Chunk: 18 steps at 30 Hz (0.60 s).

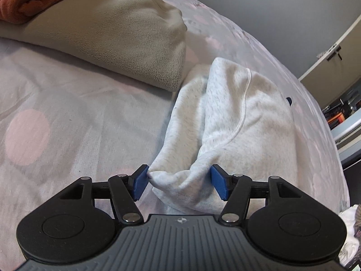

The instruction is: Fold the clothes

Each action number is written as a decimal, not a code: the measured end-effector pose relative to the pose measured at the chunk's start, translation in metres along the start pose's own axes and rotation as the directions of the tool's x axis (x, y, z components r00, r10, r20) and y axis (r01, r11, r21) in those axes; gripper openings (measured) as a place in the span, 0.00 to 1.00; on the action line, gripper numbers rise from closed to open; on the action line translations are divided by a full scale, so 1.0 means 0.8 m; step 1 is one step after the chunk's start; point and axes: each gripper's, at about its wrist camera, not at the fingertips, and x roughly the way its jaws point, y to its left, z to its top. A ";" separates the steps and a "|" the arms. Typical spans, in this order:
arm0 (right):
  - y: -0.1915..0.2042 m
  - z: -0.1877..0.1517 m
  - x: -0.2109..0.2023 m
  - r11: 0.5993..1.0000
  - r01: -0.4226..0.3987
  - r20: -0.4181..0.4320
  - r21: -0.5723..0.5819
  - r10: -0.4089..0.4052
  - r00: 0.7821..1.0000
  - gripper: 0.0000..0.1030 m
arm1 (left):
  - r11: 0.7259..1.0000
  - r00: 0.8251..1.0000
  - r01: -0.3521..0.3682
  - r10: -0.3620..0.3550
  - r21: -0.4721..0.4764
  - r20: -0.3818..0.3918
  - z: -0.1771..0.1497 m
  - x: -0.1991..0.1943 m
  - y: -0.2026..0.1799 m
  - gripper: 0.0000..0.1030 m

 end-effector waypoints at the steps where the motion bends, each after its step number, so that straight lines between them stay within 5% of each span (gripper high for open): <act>1: 0.006 0.000 -0.001 0.999 0.025 0.016 -0.042 -0.024 1.000 0.58 | 1.000 1.000 0.001 -0.001 0.001 0.000 0.000 0.000 0.000 0.55; 7: 0.038 -0.002 -0.011 0.967 0.114 0.109 -0.230 -0.091 0.990 0.53 | 0.999 0.999 0.022 -0.022 -0.028 0.023 0.001 -0.005 0.006 0.44; 18: 0.041 -0.002 -0.030 0.957 0.127 0.167 -0.263 -0.085 0.982 0.54 | 0.999 0.999 0.021 -0.020 -0.033 0.025 0.003 -0.005 0.007 0.41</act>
